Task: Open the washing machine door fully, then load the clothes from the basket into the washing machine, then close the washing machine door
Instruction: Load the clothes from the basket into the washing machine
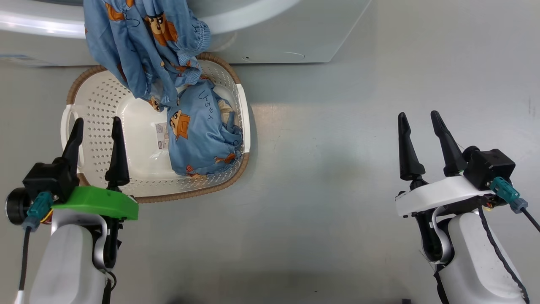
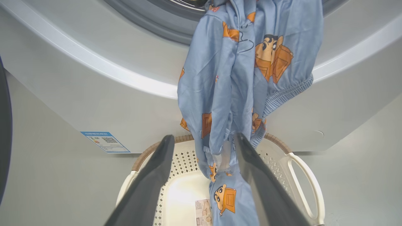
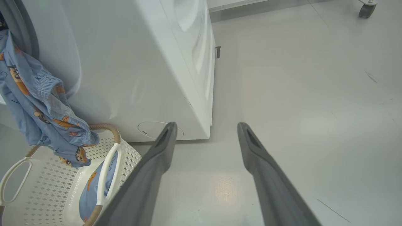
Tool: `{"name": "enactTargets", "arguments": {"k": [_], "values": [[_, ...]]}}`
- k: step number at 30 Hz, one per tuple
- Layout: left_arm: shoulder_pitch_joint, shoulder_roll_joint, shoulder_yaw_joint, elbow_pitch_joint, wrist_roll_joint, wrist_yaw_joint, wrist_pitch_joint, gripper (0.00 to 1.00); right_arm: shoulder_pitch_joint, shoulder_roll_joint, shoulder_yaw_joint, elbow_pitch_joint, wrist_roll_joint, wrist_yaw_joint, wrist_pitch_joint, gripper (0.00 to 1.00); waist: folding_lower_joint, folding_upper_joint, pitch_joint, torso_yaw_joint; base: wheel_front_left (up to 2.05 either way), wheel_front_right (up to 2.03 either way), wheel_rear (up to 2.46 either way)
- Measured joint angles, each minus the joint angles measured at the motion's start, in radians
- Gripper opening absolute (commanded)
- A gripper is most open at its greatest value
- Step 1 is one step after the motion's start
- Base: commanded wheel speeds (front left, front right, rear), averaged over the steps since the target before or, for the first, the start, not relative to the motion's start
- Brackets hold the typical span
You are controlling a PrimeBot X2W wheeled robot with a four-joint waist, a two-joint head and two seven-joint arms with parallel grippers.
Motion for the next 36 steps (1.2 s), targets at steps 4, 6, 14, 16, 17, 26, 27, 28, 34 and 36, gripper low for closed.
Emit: {"name": "enactTargets", "arguments": {"k": [4,6,14,16,17,26,27,28,34,36], "values": [[0.018,0.001,0.002,0.000,0.017,0.000,0.000,1.00,0.000,0.000,0.000,0.002,0.000,0.000,0.000,1.00,0.0000,0.0000,0.001,0.000,0.00,0.00,0.00],[0.024,0.002,0.003,0.000,0.029,0.000,0.000,1.00,0.000,0.000,0.000,0.002,0.000,0.001,0.000,1.00,0.0000,0.0000,0.001,-0.001,0.00,0.00,0.00],[0.037,0.003,0.014,0.000,0.036,0.000,0.000,1.00,-0.001,0.000,-0.001,0.006,-0.001,0.008,0.000,1.00,0.0000,0.0000,0.001,-0.002,0.00,0.00,0.00],[0.037,0.003,0.015,0.000,0.042,0.000,0.000,1.00,-0.001,0.000,-0.001,0.007,-0.006,0.008,0.000,1.00,0.0000,0.0000,0.000,-0.002,0.00,0.00,0.00],[0.037,0.002,0.015,0.000,0.042,0.000,0.000,1.00,-0.001,0.000,-0.001,0.007,-0.006,0.008,0.000,1.00,0.0000,0.0000,0.000,-0.002,0.00,0.00,0.00],[0.021,0.000,0.005,0.002,0.049,-0.001,0.000,1.00,-0.001,0.000,0.002,0.008,-0.006,0.008,0.000,1.00,0.0001,0.0000,0.002,-0.005,0.00,0.00,0.00],[0.014,0.000,-0.001,0.009,0.053,-0.002,0.000,1.00,-0.001,0.000,0.002,0.009,-0.006,0.008,0.000,1.00,0.0000,0.0000,0.002,-0.006,0.00,0.00,0.00],[0.006,0.000,-0.008,0.013,0.056,-0.002,0.000,1.00,-0.001,0.000,0.004,0.009,-0.006,0.008,0.000,1.00,0.0001,0.0000,0.004,-0.007,0.00,0.00,0.00],[-0.057,0.019,-0.033,0.075,0.062,-0.006,0.000,1.00,-0.012,0.000,0.020,0.008,-0.006,0.008,0.000,1.00,0.0000,0.0000,0.018,-0.019,0.00,0.00,0.00],[-0.082,0.030,-0.035,0.091,0.062,-0.007,0.000,1.00,-0.021,0.000,0.026,0.008,-0.006,0.008,0.000,1.00,0.0001,0.0000,0.024,-0.025,0.00,0.00,0.00]]}}
